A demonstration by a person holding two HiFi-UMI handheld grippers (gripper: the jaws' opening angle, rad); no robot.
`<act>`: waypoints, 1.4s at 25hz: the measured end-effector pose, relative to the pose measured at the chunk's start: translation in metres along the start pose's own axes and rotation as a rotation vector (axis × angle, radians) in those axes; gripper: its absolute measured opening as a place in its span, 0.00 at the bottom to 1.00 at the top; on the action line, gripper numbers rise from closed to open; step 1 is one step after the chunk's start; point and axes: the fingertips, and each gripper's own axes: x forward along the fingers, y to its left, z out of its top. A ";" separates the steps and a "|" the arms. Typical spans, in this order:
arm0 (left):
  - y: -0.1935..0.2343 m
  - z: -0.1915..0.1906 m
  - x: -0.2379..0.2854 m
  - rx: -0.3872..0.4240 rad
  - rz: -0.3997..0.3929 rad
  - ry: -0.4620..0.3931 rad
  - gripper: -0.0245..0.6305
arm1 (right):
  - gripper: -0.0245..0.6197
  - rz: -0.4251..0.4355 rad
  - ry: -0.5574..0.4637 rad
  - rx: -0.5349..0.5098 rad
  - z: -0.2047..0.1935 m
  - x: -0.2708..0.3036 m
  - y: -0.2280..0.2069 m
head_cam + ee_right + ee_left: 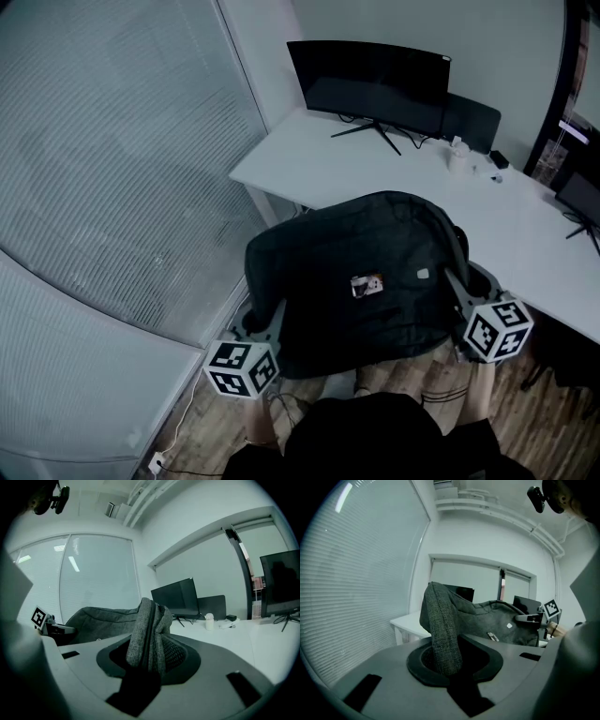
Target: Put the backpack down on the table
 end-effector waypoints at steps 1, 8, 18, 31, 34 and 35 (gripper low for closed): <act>0.003 0.000 0.001 -0.003 0.004 0.002 0.16 | 0.25 0.005 0.002 0.001 0.000 0.004 0.000; 0.035 -0.001 0.025 -0.028 0.019 0.010 0.16 | 0.25 0.023 0.021 0.001 0.001 0.049 0.002; 0.097 0.022 0.086 -0.053 0.014 0.008 0.16 | 0.25 0.029 0.029 0.002 0.023 0.136 0.000; 0.173 0.077 0.157 -0.031 -0.021 -0.011 0.16 | 0.25 0.025 -0.015 0.014 0.066 0.233 0.000; 0.186 0.089 0.168 -0.019 -0.027 -0.025 0.16 | 0.25 0.030 -0.038 0.012 0.077 0.250 0.000; 0.191 0.093 0.172 -0.017 -0.029 -0.030 0.16 | 0.25 0.031 -0.044 0.010 0.080 0.257 0.001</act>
